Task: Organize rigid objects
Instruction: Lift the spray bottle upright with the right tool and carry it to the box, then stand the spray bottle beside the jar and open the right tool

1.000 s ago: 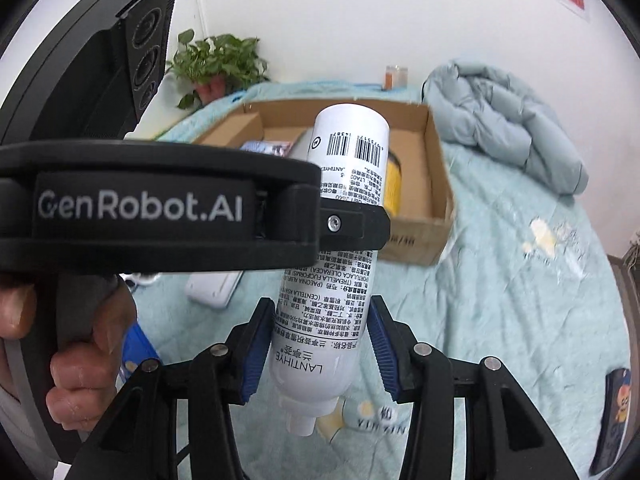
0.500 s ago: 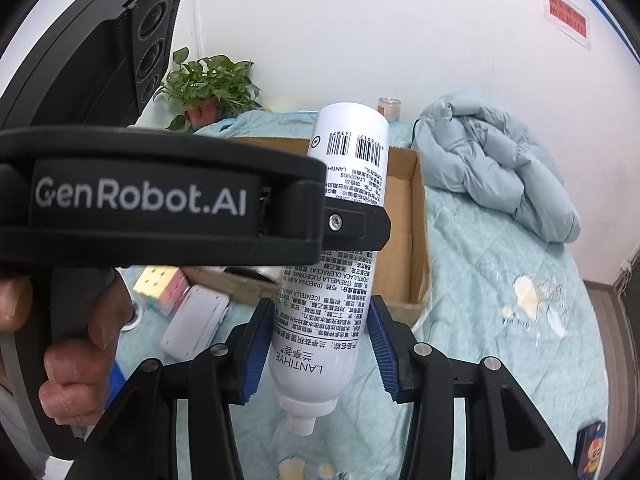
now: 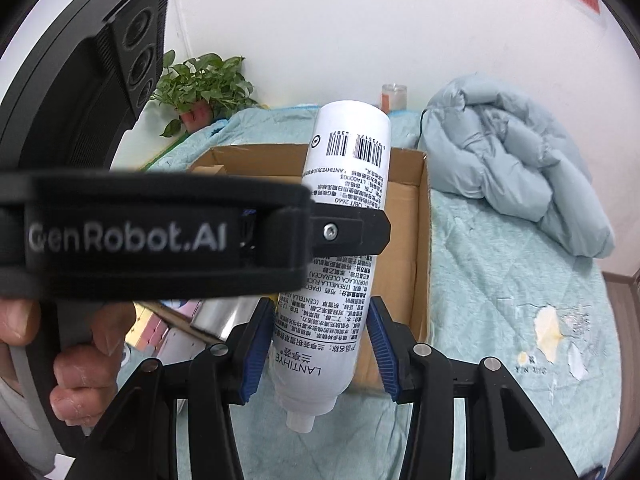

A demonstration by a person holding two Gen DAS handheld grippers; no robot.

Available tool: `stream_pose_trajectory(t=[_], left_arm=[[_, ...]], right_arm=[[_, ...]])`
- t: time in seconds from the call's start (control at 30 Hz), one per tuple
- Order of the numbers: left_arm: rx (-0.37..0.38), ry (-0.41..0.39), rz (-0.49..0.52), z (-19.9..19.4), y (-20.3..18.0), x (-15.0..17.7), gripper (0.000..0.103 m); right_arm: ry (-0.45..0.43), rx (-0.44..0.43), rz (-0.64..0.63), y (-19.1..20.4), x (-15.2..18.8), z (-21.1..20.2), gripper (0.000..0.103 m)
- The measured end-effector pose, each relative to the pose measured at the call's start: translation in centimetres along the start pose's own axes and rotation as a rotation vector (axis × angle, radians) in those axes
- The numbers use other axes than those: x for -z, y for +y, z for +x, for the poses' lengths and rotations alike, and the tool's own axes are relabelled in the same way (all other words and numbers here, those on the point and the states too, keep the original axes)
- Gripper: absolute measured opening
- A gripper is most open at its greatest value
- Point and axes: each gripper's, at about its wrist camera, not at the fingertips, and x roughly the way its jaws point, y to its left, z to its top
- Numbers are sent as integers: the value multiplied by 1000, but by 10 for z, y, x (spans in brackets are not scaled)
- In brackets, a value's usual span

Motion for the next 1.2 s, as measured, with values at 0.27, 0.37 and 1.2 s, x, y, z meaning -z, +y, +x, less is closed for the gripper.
stream_pose_trajectory(t=[0.27,0.37,1.2], left_arm=[[-23,81,-20,43,15,-13,43],[-8,124,-55,60,24,-7,43],[-180,-55,130,-11,-3,43,63]], right_arm=[[82,-61,48,-34,-19,50,43],[107,-56,66,-43,-8,67,43],[59,50,145,-44,32,50,90]])
